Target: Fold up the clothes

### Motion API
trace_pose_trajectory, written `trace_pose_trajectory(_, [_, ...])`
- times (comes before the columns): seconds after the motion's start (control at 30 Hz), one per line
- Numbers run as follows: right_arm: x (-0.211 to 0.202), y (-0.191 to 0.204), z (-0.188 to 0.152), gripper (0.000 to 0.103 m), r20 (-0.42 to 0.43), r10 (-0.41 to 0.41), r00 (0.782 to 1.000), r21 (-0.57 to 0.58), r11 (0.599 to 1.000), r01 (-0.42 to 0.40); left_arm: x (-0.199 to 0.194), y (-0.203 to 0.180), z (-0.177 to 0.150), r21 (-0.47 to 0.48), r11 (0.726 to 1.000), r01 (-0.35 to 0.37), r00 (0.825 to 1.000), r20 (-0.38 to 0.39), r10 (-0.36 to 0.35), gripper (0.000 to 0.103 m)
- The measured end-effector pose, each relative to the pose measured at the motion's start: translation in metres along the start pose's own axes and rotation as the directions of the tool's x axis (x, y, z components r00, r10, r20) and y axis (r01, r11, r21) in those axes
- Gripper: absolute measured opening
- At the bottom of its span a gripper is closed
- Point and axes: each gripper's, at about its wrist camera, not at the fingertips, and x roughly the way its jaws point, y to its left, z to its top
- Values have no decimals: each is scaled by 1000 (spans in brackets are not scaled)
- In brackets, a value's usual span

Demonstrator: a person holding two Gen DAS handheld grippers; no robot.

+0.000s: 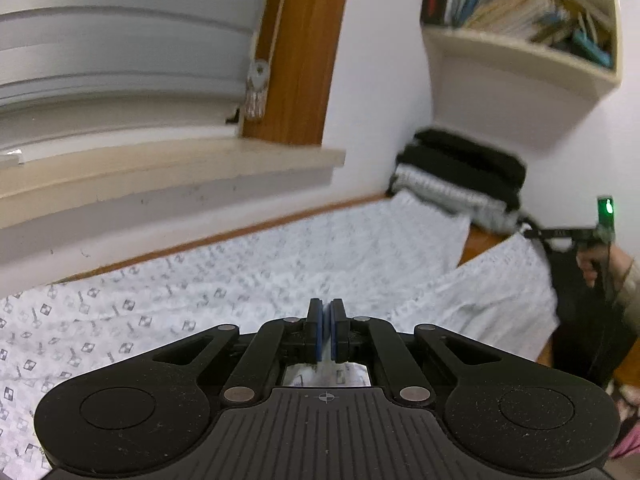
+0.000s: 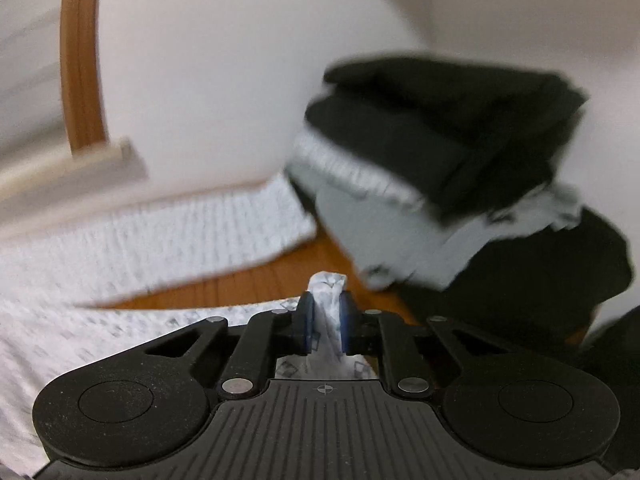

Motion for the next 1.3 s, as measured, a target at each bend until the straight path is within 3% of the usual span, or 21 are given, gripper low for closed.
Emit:
trace_pose_trajectory(0.13, [-68, -13, 23, 13, 134, -15, 991, 10, 1000, 14, -29, -12, 14, 29, 999, 28, 996, 84, -31, 3])
trace_pose_trajectory(0.27, [-125, -17, 45, 13, 249, -12, 968, -2, 1000, 13, -53, -26, 28, 52, 998, 32, 980, 197, -42, 3])
trace_pose_trajectory(0.37, [-139, -8, 53, 13, 267, -40, 963, -53, 997, 56, -42, -36, 30, 112, 993, -19, 987, 159, 1, 3])
trace_pose_trajectory(0.43, [-154, -5, 61, 13, 302, -32, 953, -56, 997, 51, -43, -35, 31, 81, 996, -33, 981, 192, 17, 3])
trace_pose_trajectory(0.5, [-170, -2, 67, 13, 335, -25, 942, -61, 997, 48, -45, -34, 32, 69, 997, -33, 977, 211, 18, 3])
trace_pose_trajectory(0.67, [-193, 1, 79, 13, 337, -38, 941, -100, 992, 76, -53, -39, 38, 73, 997, -3, 971, 239, -15, 3])
trace_pose_trajectory(0.83, [-209, -5, 87, 13, 369, -47, 928, -91, 992, 86, -79, -44, 45, 70, 998, 3, 935, 354, -27, 3])
trace_pose_trajectory(0.93, [-197, -3, 89, 13, 333, -48, 942, -106, 990, 88, -71, -44, 47, 103, 994, -20, 952, 306, -13, 3])
trace_pose_trajectory(1.07, [-182, 5, 88, 13, 287, -37, 957, -129, 989, 77, -54, -37, 41, 102, 995, 2, 976, 216, -25, 3])
trace_pose_trajectory(1.17, [-172, 12, 89, 13, 270, -35, 962, -152, 985, 78, -44, -28, 35, 94, 996, -6, 982, 187, -12, 3])
trace_pose_trajectory(1.3, [-126, 18, 94, 13, 261, -81, 962, -189, 973, 134, -9, -6, 31, 66, 996, -58, 990, 134, 49, 3])
